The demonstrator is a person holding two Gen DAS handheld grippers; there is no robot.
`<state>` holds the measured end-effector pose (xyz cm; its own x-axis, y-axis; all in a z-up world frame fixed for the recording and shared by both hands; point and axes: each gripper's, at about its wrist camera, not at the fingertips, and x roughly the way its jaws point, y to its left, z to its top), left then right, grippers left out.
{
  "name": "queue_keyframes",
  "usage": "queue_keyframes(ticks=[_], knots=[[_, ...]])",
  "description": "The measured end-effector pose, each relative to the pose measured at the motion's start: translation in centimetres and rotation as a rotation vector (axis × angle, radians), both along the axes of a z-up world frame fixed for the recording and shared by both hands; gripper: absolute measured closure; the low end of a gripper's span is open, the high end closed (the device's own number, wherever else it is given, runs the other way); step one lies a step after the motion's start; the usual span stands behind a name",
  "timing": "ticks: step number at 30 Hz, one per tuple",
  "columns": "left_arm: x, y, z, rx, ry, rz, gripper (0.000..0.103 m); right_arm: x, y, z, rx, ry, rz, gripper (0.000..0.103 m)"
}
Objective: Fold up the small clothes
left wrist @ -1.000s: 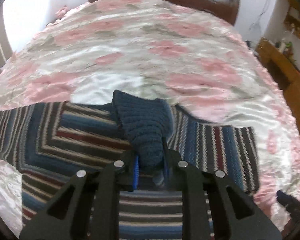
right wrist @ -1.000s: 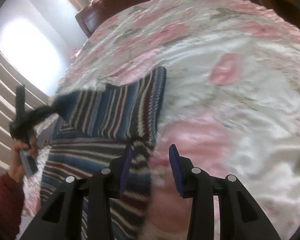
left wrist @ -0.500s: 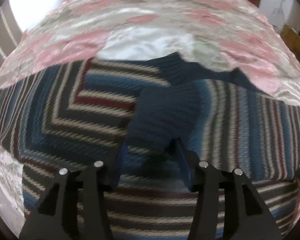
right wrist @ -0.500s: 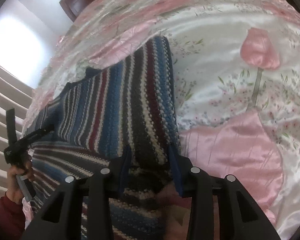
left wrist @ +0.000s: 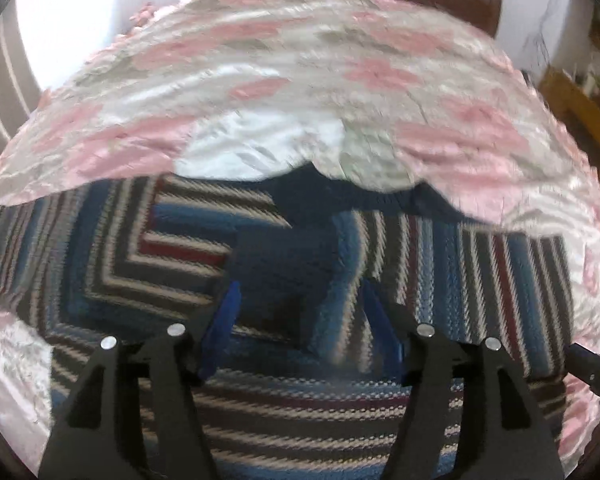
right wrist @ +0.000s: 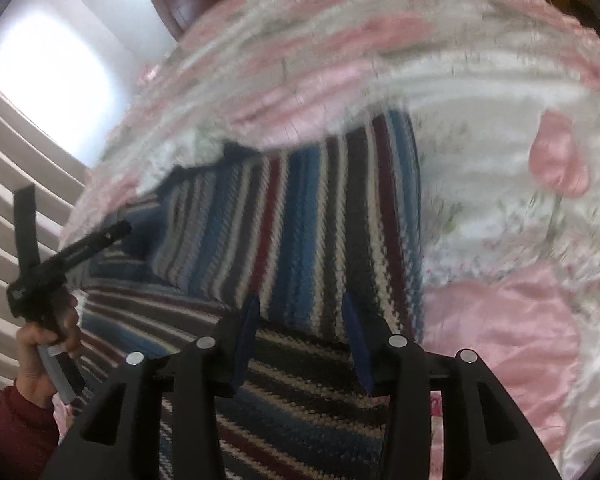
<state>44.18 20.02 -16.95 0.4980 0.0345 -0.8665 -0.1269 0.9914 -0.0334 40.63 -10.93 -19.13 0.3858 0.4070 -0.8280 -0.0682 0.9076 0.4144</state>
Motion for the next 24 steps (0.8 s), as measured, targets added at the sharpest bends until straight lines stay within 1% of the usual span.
queue_keyframes(ticks=[1, 3, 4, 5, 6, 7, 8, 11, 14, 15, 16, 17, 18, 19, 20, 21, 22, 24], knots=[[0.0, 0.2, -1.1, 0.011, 0.023, 0.005, 0.039, 0.0, -0.3, -0.7, 0.002, 0.011, -0.002, 0.06], [0.4, 0.4, -2.7, 0.022, 0.064, 0.025, 0.039, -0.1, -0.8, -2.1, 0.039, 0.023, -0.004, 0.06], [0.7, 1.1, -4.1, 0.018, 0.104, 0.048, 0.039, -0.1, -1.0, -2.3, 0.054, 0.024, -0.008, 0.06], [0.7, 1.6, -4.9, 0.004, 0.127, 0.063, 0.036, 0.0, -1.2, -2.5, 0.068, 0.025, -0.011, 0.06], [0.7, 2.4, -5.7, -0.035, 0.136, 0.079, 0.035, 0.0, -1.2, -2.6, 0.071, 0.025, -0.01, 0.06], [0.5, 2.9, -5.9, -0.064, 0.123, 0.088, 0.035, -0.1, -1.3, -2.7, 0.069, 0.025, -0.005, 0.06], [0.4, 2.9, -5.9, -0.068, 0.115, 0.084, 0.035, 0.0, -1.1, -2.8, 0.057, 0.023, 0.002, 0.06], [0.2, 2.5, -5.8, -0.043, 0.111, 0.064, 0.035, 0.1, -0.4, -2.9, 0.017, 0.019, 0.017, 0.06], [0.1, 2.6, -5.3, -0.053, 0.118, 0.062, 0.035, 0.2, -0.2, -2.6, 0.011, 0.03, -0.001, 0.058], [-0.1, 2.7, -4.9, -0.058, 0.12, 0.063, 0.034, 0.0, -0.2, -2.0, 0.015, 0.03, -0.011, 0.054], [-0.6, 3.0, -4.4, -0.064, 0.117, 0.061, 0.032, -0.3, 0.0, -1.2, 0.015, 0.024, -0.018, 0.046], [-1.1, 3.1, -3.9, -0.071, 0.11, 0.055, 0.027, -0.6, 0.4, -0.4, 0.008, 0.016, -0.027, 0.04], [-2.0, 3.5, -3.1, -0.074, 0.098, 0.044, 0.024, -1.0, 0.6, 0.2, 0.0, 0.008, -0.037, 0.028], [-2.7, 3.8, -2.6, -0.066, 0.091, 0.037, 0.02, -1.3, 0.8, 0.9, -0.014, 0.002, -0.046, 0.022], [-3.4, 4.4, -2.1, -0.052, 0.082, 0.03, 0.017, -1.6, 1.2, 1.5, -0.035, -0.003, -0.054, 0.021], [-4.5, 5.2, -1.5, -0.038, 0.072, 0.023, 0.016, -2.2, 1.7, 2.3, -0.051, -0.022, -0.053, 0.017], [-4.9, 6.0, -1.1, -0.032, 0.065, 0.019, 0.014, -2.6, 2.2, 2.9, -0.052, -0.04, -0.044, 0.011], [-6.3, 8.0, -0.5, -0.019, 0.064, 0.031, 0.013, -3.4, 3.4, 3.7, -0.059, -0.05, -0.025, 0.008]])
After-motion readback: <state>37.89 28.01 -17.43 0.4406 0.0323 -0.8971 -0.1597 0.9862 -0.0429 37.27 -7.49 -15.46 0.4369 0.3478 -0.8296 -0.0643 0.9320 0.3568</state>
